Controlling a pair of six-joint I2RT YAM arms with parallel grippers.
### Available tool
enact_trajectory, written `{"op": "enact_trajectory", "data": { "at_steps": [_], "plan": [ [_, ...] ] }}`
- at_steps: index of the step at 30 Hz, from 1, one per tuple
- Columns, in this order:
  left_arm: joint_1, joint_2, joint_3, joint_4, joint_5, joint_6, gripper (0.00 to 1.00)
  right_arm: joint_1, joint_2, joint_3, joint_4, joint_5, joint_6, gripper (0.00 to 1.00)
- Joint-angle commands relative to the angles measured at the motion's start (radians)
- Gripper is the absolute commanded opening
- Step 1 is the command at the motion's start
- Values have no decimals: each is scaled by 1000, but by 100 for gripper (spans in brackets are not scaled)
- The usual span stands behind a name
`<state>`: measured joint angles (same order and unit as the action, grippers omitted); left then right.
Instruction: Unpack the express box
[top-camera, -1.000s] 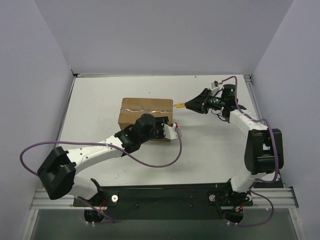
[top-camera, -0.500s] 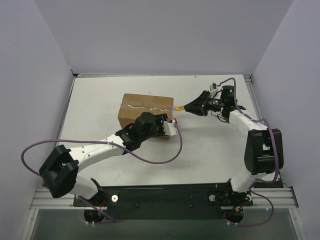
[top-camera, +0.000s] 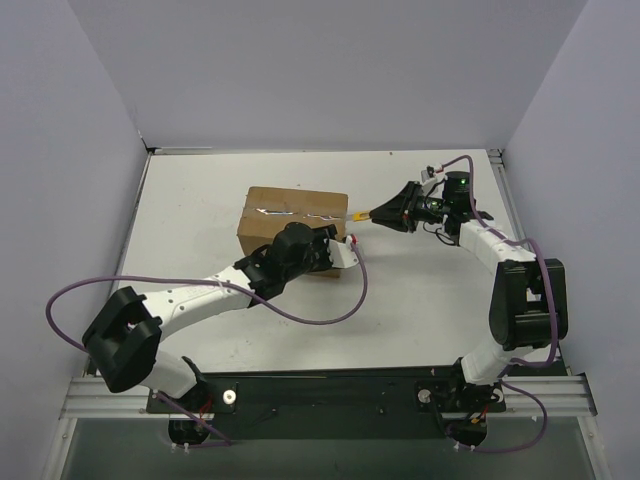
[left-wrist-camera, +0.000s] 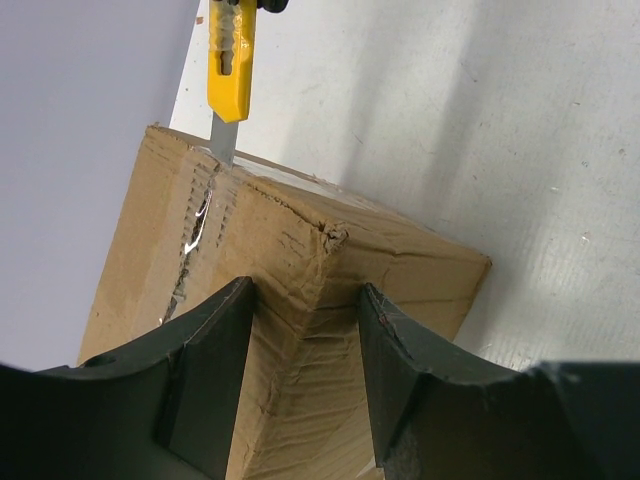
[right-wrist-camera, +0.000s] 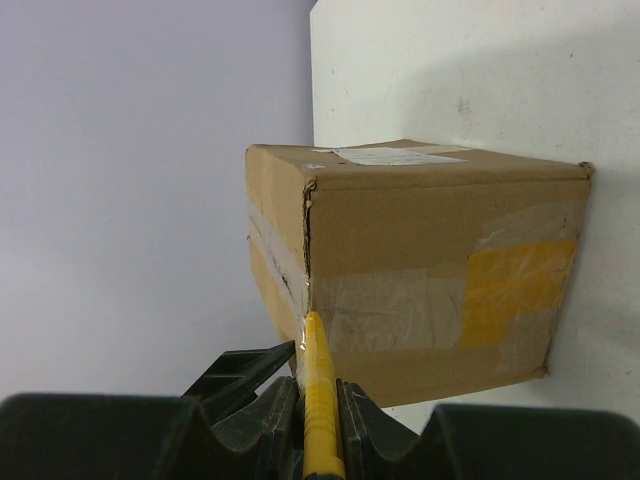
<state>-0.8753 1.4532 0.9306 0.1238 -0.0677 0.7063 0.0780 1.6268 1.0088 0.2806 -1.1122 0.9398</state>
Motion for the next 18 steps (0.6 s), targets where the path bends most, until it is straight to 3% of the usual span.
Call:
{"op": "enact_trajectory", "data": {
  "at_steps": [1, 10, 18],
  "plan": [
    [19, 39, 33, 13, -37, -37, 55, 32, -25, 16, -75, -115, -32, 0],
    [25, 50, 42, 5, -37, -57, 55, 55, -7, 28, -20, -147, 11, 0],
    [44, 78, 70, 0, -52, -91, 55, 66, -8, 50, -165, -135, -74, 0]
  ]
}}
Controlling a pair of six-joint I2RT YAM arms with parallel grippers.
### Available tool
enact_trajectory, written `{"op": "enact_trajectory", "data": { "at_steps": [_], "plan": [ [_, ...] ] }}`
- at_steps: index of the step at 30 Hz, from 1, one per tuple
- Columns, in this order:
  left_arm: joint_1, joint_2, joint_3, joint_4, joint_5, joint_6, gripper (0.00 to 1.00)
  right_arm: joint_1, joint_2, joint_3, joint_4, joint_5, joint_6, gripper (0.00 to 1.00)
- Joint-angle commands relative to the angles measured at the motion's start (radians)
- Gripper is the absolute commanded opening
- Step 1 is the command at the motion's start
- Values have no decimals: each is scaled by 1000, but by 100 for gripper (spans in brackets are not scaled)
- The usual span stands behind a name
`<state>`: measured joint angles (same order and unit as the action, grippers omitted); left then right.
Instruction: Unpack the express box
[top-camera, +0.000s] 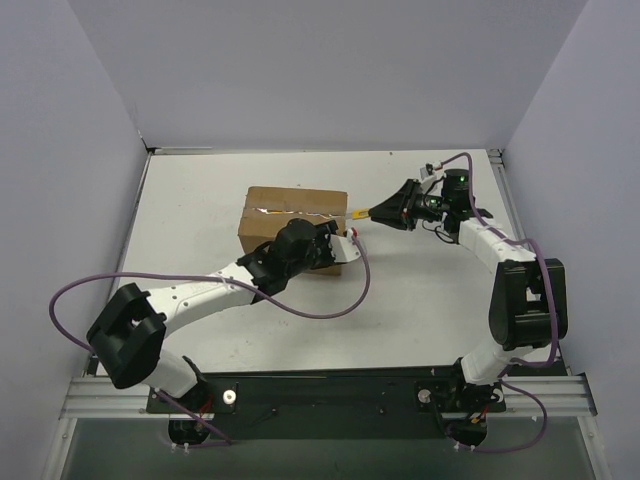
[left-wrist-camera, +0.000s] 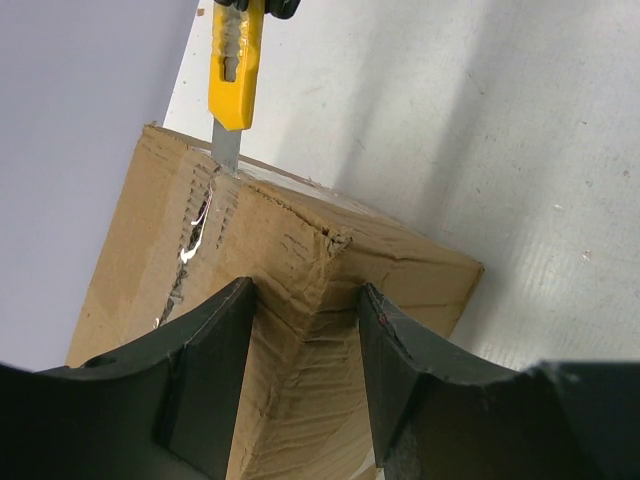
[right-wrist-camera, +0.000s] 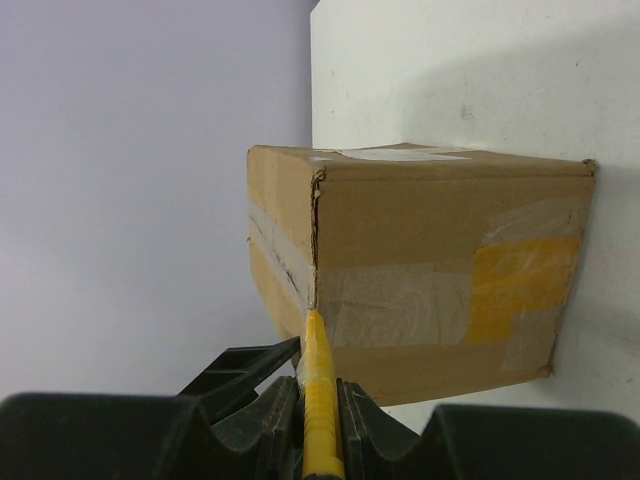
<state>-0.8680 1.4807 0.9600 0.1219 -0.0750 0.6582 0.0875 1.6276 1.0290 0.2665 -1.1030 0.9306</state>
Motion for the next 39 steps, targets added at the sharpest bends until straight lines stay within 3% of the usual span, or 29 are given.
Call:
{"op": "enact_trajectory", "data": {
  "at_steps": [1, 26, 39],
  "plan": [
    [41, 55, 43, 1, -46, -48, 55, 57, -8, 31, -174, -144, -70, 0],
    [54, 81, 52, 2, -63, -83, 54, 72, -54, 8, -262, -182, -159, 0],
    [53, 81, 43, 15, -51, -83, 54, 90, -78, 23, -394, -205, -251, 0]
  ]
}}
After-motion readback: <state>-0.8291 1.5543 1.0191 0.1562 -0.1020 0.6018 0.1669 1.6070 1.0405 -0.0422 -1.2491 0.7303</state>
